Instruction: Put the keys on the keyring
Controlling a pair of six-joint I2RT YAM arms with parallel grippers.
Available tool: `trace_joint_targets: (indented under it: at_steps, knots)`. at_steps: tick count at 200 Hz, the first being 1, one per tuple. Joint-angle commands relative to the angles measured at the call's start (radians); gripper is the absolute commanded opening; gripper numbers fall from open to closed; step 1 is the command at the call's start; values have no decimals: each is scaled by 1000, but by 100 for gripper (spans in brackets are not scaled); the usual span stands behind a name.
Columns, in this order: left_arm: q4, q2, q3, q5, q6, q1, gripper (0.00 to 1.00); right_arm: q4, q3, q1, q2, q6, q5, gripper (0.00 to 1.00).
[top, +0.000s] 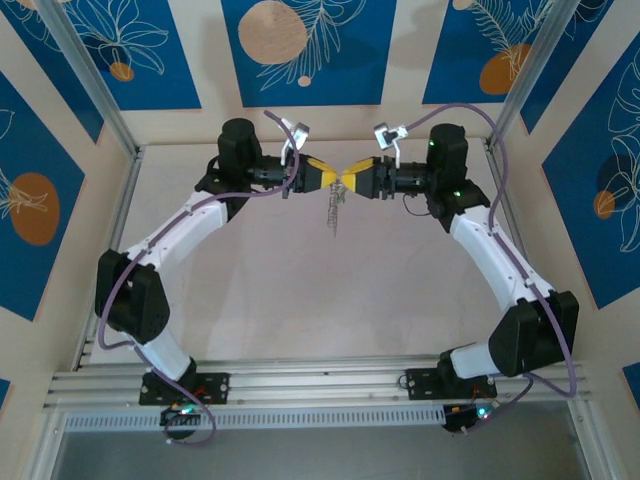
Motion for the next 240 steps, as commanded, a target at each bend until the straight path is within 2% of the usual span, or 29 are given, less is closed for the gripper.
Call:
trace_joint_targets:
  at_steps: [1,25,77,121,240]
  knots:
    - [226,-22,-26,-60,-132,-3,0,73,-52,-36,-76,53,8,43]
    - [361,-41,-68,-123,-218,-3,0,132,-134,-51,-131,89,49,44]
    - [582,-82,-145,-290,-364,-5,0,359,-334,-45,-241,204,264,44]
    - [596,-116,-158,-348,-387,-5,0,493,-363,-21,-233,248,367,45]
    - [543,-130,-173,-407,-391,-4,0,516,-175,59,-103,214,365,49]
